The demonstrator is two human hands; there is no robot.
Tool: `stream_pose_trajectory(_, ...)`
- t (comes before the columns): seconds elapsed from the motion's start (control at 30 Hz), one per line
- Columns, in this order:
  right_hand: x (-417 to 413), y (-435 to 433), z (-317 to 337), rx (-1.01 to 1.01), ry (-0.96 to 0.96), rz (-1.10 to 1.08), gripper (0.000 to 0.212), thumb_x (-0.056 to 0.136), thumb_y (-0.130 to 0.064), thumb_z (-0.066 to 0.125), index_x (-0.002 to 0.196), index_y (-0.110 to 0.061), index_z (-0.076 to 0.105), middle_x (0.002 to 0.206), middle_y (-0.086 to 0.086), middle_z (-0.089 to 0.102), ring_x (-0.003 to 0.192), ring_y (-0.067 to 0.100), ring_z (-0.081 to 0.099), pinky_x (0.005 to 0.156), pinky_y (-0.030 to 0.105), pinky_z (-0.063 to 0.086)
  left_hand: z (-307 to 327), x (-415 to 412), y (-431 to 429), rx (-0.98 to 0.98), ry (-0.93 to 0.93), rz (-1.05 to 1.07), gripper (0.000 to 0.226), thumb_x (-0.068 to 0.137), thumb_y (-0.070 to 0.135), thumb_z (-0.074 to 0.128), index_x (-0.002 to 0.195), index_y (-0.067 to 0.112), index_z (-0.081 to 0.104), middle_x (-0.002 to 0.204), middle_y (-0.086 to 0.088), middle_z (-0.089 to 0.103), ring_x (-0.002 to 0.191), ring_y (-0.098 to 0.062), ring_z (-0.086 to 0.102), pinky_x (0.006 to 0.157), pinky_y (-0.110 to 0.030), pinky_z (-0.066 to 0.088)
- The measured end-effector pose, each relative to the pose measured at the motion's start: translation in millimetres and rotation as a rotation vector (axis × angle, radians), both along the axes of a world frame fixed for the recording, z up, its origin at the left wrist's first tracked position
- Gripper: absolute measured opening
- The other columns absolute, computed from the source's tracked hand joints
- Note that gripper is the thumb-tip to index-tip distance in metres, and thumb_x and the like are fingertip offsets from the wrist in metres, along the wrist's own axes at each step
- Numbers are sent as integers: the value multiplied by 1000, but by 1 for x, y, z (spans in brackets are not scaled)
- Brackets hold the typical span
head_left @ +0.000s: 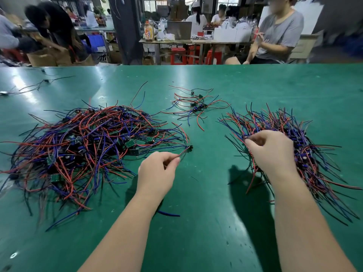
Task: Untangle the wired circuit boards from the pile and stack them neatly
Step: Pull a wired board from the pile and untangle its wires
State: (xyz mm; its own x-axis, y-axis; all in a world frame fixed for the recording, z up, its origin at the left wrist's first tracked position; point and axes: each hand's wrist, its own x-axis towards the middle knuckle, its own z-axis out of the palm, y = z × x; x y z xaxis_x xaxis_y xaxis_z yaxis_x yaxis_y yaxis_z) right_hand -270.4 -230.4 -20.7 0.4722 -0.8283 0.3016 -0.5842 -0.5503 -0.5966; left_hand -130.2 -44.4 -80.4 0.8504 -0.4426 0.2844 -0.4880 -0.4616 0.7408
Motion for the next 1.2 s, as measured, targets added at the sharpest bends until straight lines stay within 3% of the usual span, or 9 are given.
stream_pose_trajectory(0.07, 14, 11, -8, 204, -125, 160, 16, 89, -17, 60, 83, -9, 72, 65, 2, 68, 49, 16, 64, 50, 22, 49, 3, 0, -1, -153, 7, -8, 7, 86, 24, 68, 87, 25, 75, 74, 14, 63, 69, 0, 58, 67, -16, 42)
stream_pose_trajectory(0.13, 29, 26, -18, 630, -143, 321, 16, 94, -13, 53, 92, -4, 66, 68, 7, 68, 41, 15, 61, 39, 19, 42, 8, -1, -1, -305, 88, -47, 13, 87, 17, 68, 81, 27, 73, 76, 14, 68, 68, 4, 60, 67, -11, 43)
stream_pose_trajectory(0.27, 42, 46, -28, 1154, -170, 521, 10, 99, -12, 48, 99, -7, 56, 83, 11, 69, 54, 14, 66, 46, 18, 46, 20, -7, -2, -620, 434, -198, 18, 88, 3, 62, 80, 17, 71, 76, 8, 74, 78, -5, 69, 75, -13, 51)
stream_pose_trajectory(0.4, 42, 44, -24, 1402, -563, 706, 22, 81, -4, 58, 103, -7, 57, 104, 12, 71, 83, 22, 72, 58, 23, 53, 29, -12, 0, -865, 845, -352, 11, 76, 13, 60, 78, 4, 65, 65, -5, 68, 68, -19, 70, 77, -34, 59)
stream_pose_trajectory(0.53, 37, 37, -18, 1427, -838, 775, 29, 79, -12, 60, 108, -15, 58, 115, 7, 69, 90, 21, 70, 60, 24, 55, 33, -13, 3, -909, 980, -366, 16, 87, 14, 53, 82, 3, 63, 52, -1, 54, 50, -12, 60, 57, -36, 59)
stream_pose_trajectory(0.67, 36, 34, -16, 1317, -851, 701, 34, 73, -25, 67, 107, -25, 65, 92, 0, 72, 47, 6, 53, 40, 15, 38, 34, -8, 4, -928, 1028, -278, 23, 96, 16, 47, 82, 10, 65, 55, 5, 51, 46, -8, 55, 50, -28, 56)
stream_pose_trajectory(0.77, 38, 35, -14, 1228, -874, 682, 25, 71, -24, 68, 95, -24, 74, 80, 3, 70, 38, 5, 40, 37, 12, 29, 33, -6, 4, -815, 1000, -206, 22, 96, 18, 49, 84, 14, 66, 55, 9, 49, 45, -5, 52, 47, -26, 54)
stream_pose_trajectory(0.9, 38, 37, -12, 1137, -882, 635, 12, 71, -23, 67, 78, -15, 74, 80, 9, 73, 38, 8, 45, 36, 11, 32, 31, -5, 3, -730, 999, -157, 22, 96, 21, 51, 84, 17, 69, 58, 9, 48, 46, -5, 51, 45, -22, 51)
stream_pose_trajectory(1.2, 41, 28, -7, 1179, -840, 335, 7, 82, -12, 67, 86, -7, 63, 63, 5, 69, 50, 10, 63, 40, 14, 46, 27, -6, 2, -583, 839, -156, 28, 92, 20, 58, 71, 19, 75, 59, 9, 50, 46, -4, 50, 46, -22, 49)
